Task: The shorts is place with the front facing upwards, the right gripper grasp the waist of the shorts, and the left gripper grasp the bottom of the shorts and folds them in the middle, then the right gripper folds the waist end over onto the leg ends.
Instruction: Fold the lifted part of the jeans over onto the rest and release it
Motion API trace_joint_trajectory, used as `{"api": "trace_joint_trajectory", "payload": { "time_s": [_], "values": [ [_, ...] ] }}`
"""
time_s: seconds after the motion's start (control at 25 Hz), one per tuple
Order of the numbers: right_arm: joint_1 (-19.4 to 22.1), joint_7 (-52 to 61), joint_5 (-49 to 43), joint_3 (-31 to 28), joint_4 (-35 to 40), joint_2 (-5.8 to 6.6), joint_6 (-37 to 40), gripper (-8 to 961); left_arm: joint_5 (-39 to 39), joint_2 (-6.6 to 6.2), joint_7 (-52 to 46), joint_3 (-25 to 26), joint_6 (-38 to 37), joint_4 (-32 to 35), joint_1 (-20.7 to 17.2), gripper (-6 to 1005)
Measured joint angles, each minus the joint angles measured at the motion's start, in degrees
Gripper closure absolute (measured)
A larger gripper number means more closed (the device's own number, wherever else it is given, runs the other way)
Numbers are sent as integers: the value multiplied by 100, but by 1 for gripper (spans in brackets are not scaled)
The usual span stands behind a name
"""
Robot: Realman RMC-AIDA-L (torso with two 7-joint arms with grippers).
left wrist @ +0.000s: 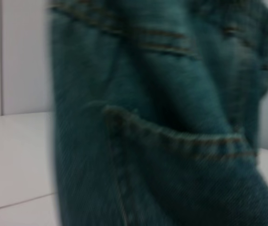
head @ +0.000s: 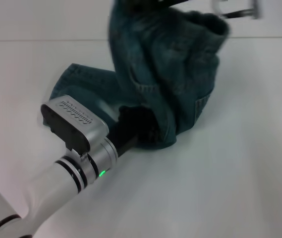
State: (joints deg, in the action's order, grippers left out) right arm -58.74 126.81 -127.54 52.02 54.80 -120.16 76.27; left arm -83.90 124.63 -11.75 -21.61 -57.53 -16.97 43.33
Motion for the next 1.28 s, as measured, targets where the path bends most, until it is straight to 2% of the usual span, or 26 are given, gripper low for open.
{"api": "trace_joint_trajectory", "payload": {
  "time_s": [0.12,0.4,0.52,0.72,0.92,1.16,1.28],
  "values": [
    [-380,-177,14,510,-649,-17,-626,823,-56,0,-2,25,-13,-108,9,998],
    [-1145,-1078,130,1093,-2286,-56,-1871,815,-182,0,-9,44,-85,-160,-22,998],
    [-1151,-1089,364,1497,-2410,-63,-2165,812,-185,0,-22,44,-96,-149,-77,998],
    [-830,-1071,972,1775,-2047,-29,-2024,806,-189,0,-21,76,-143,-119,-211,998],
    [-428,-1068,1249,1829,-1511,-12,-1720,584,-189,-8,-16,172,-287,-42,-426,999],
    [-364,-1005,1057,1838,-1452,10,-1265,338,-194,-14,-14,128,-496,4,-565,999],
    [-225,-973,1009,1850,-1296,7,-1146,282,-196,-18,-21,136,-680,36,-679,999]
  ]
}}
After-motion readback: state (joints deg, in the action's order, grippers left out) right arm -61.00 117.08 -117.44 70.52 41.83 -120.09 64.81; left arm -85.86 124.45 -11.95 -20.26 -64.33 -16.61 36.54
